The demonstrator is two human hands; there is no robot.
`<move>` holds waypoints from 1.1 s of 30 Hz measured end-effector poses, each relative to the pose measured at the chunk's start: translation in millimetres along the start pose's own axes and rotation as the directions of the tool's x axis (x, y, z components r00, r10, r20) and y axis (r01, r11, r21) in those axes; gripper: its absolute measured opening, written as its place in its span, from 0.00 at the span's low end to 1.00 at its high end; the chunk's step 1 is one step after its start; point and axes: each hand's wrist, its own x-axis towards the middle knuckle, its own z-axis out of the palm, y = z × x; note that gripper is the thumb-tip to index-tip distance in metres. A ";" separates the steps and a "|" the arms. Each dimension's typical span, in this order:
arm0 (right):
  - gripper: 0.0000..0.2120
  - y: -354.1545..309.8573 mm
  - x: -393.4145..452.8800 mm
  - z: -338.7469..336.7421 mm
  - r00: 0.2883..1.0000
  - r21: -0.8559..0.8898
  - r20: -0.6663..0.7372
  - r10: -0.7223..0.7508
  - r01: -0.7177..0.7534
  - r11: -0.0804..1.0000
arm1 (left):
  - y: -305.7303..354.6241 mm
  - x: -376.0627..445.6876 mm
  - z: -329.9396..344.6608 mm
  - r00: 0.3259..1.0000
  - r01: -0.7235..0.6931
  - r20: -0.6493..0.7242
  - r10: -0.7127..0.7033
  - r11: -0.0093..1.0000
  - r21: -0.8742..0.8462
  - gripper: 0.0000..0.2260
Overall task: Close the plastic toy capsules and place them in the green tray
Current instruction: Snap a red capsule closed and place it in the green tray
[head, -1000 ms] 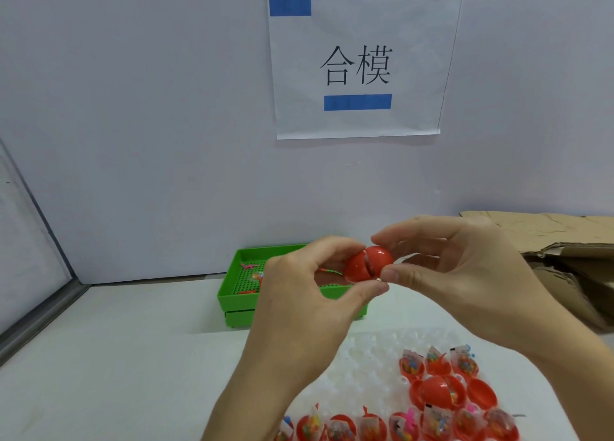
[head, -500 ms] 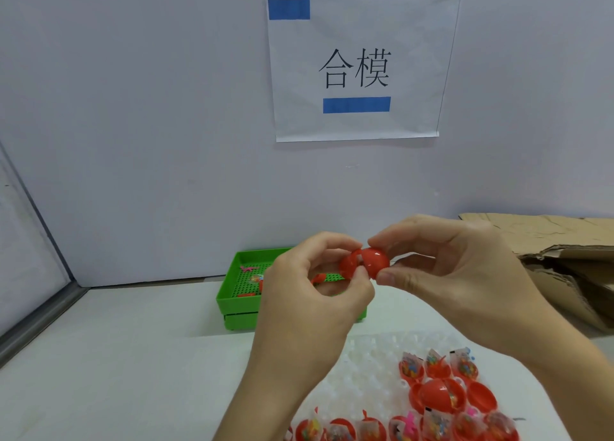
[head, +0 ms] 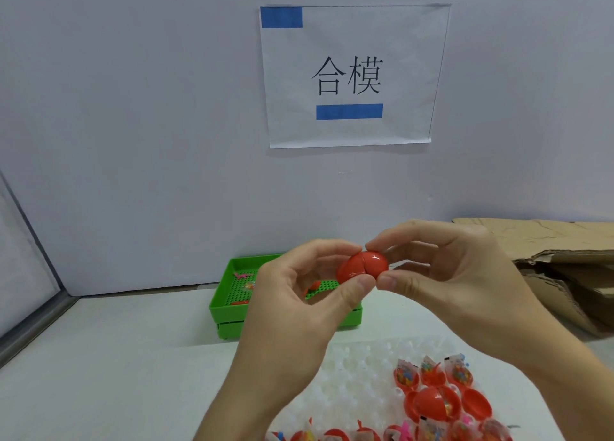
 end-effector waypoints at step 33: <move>0.09 -2.9 0.5 7.0 0.994 0.034 -0.086 -0.065 0.068 0.997 | 7.5 -0.1 1.6 0.999 -0.029 -0.023 0.026 0.994 -0.104 0.15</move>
